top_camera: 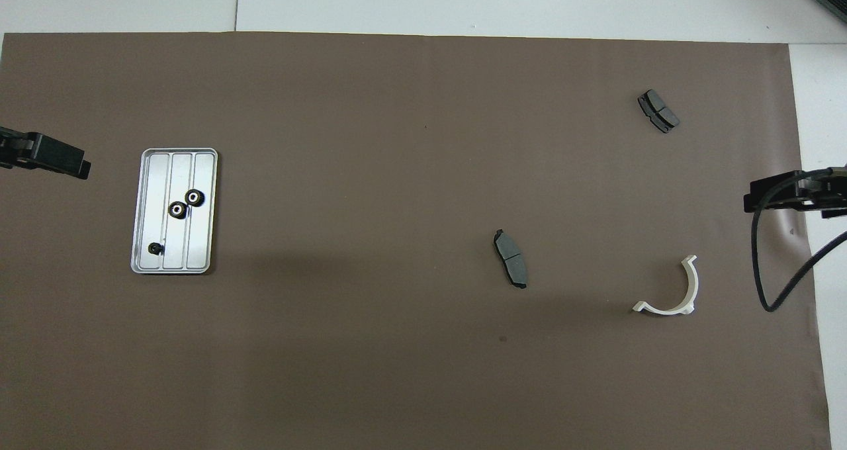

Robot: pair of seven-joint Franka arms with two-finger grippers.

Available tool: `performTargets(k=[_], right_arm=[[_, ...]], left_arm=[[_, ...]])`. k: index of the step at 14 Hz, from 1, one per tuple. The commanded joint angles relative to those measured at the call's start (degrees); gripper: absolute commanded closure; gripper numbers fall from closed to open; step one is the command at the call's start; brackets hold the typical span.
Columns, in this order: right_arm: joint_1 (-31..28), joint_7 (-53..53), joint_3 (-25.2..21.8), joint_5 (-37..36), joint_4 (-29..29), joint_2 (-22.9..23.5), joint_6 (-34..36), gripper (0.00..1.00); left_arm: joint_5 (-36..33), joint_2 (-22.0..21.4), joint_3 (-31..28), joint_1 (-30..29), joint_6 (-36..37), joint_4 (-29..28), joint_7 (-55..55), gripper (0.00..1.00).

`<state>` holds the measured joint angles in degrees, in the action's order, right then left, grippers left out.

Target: Place bearing gear from tray to pile

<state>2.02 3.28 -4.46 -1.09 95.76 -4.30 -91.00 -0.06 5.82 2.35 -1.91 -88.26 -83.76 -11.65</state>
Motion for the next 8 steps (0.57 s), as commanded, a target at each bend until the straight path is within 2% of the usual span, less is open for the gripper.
performTargets(k=[1, 3, 6, 8], right_arm=[[-0.35, 1.38, 0.24, 0.56, 1.18, -1.06, -0.67, 0.00], [-0.35, 1.38, 0.24, 0.56, 1.27, -1.06, -0.58, 0.00], [-0.35, 1.38, 0.24, 0.56, 1.27, -1.06, -0.67, 0.00], [-0.35, 1.38, 0.24, 0.56, 1.18, -1.06, -0.67, 0.00]], left_arm=[[-1.18, -2.47, -0.24, -0.11, -1.13, -3.59, -1.95, 0.00], [-1.18, -2.83, -0.24, -0.20, -2.96, -5.17, -2.23, 0.00], [-1.18, -6.51, -0.68, -1.95, -12.00, -15.61, -1.97, 0.00], [-1.17, -4.34, -0.68, -2.22, -16.22, -18.70, -1.97, 0.00]])
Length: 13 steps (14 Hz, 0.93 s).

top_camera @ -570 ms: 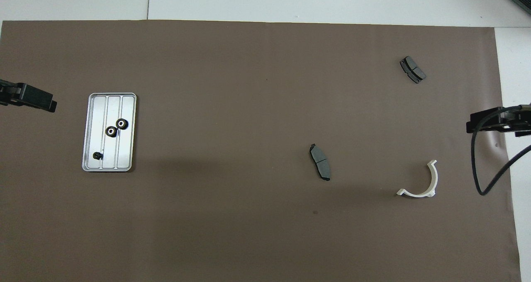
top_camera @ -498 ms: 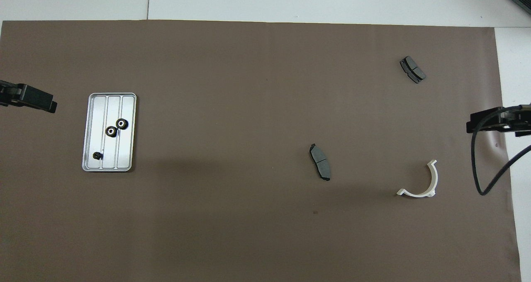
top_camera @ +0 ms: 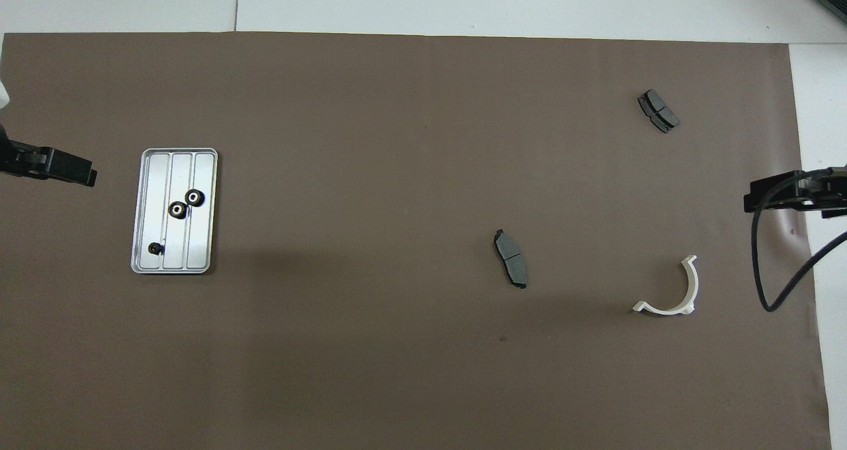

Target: Place bearing gear from tray to pile

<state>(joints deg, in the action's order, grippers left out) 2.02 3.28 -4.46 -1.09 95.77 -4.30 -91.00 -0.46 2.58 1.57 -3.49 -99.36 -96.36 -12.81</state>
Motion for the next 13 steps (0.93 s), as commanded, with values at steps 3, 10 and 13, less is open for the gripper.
performTargets(k=[3, 10, 13], right_arm=[[-0.44, 1.38, 0.24, 0.56, 1.17, -1.06, -0.67, 0.00], [-0.18, 1.38, 0.24, 0.56, 1.26, -1.06, -0.85, 0.00], [3.67, 1.55, -2.46, 0.56, 1.26, -0.97, -0.85, 0.00]], left_arm=[[-0.68, 2.59, 0.10, -1.00, -19.58, -14.17, -0.73, 0.00], [-0.59, 9.53, 0.18, 0.15, -32.12, -19.84, -0.38, 0.00], [-0.59, 11.65, 0.27, 1.11, -35.37, -20.62, -1.25, 0.00]])
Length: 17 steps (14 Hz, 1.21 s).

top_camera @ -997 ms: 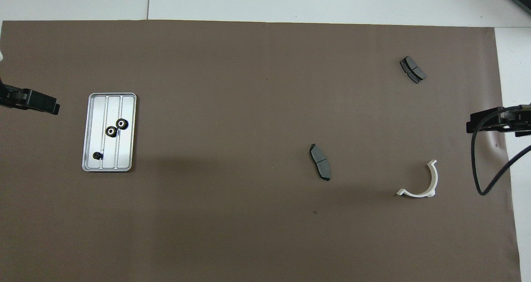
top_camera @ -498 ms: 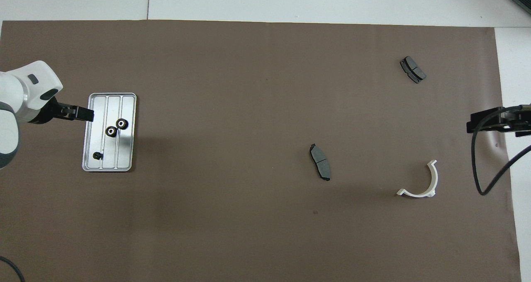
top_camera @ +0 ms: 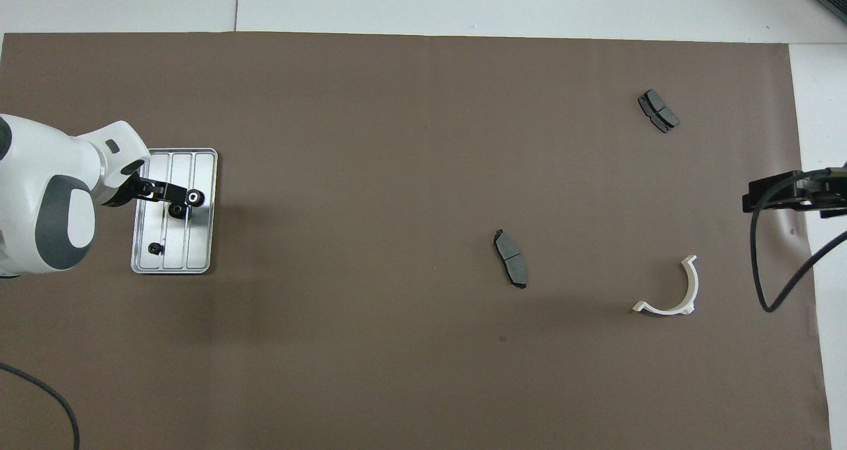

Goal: Place bearing gear from tray to pile
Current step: 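Reach the left gripper into the metal tray and grasp a black gear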

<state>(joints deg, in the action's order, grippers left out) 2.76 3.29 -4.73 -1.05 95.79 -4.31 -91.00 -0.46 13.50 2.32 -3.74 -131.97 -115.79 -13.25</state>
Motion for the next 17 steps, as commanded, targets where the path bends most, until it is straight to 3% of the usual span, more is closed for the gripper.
performTargets(k=[1, 11, 17], right_arm=[[3.91, 1.90, -3.87, 0.53, 1.15, -0.88, -0.93, 0.00], [-0.04, 1.90, -1.25, 0.61, 1.33, -0.79, -1.11, 0.00], [0.58, 2.08, -1.25, 0.70, 1.33, -1.05, -0.76, 0.00]], left_arm=[[-0.68, 1.17, -0.48, 1.45, -3.63, -1.45, -1.68, 0.00], [-0.59, 1.00, -0.57, 0.93, -4.35, -4.79, -18.21, 0.35], [-0.59, 0.74, -0.65, 1.01, -3.82, -5.50, -18.57, 0.79]])
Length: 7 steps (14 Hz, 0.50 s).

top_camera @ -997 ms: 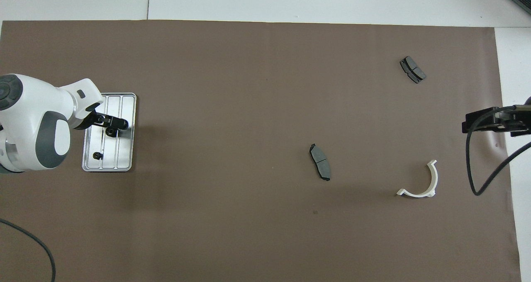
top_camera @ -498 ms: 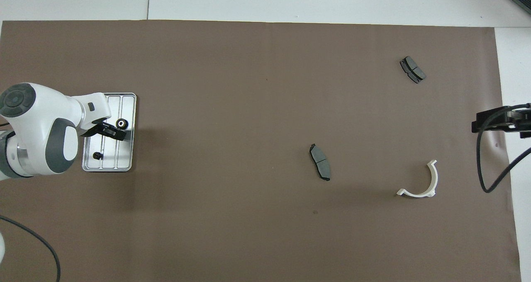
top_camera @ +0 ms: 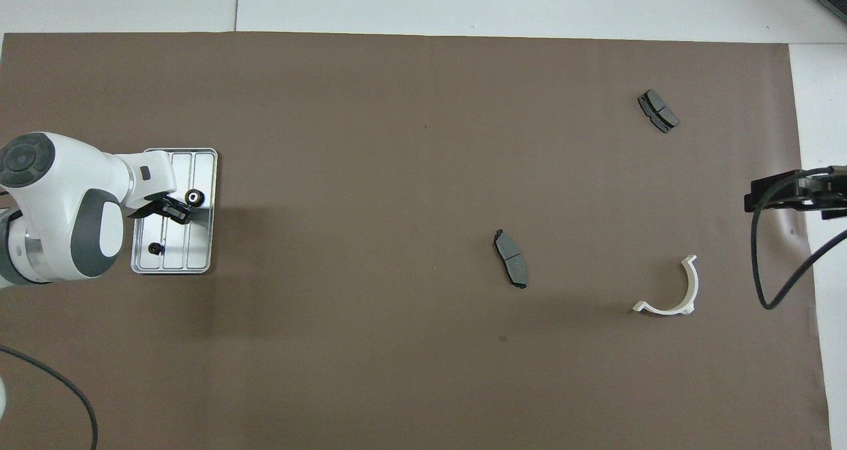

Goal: Place bearing gear from tray to pile
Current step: 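Lift the gear with the left gripper and carry it toward table center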

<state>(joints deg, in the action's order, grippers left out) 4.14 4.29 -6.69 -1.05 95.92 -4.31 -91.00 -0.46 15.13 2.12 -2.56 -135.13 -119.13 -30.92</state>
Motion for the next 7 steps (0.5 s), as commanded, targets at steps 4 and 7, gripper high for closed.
performTargets(k=[4, 7], right_arm=[[-0.80, 1.16, 0.71, 0.61, 1.20, -1.05, -0.50, 0.00], [-0.89, 1.07, 0.71, 0.69, 1.20, -1.14, 0.21, 0.00]], left_arm=[[-0.60, -0.20, -0.45, -0.16, 2.83, 2.04, -0.81, 0.95], [-0.16, 1.38, -0.37, 0.80, 9.09, 10.48, 1.55, 0.94]])
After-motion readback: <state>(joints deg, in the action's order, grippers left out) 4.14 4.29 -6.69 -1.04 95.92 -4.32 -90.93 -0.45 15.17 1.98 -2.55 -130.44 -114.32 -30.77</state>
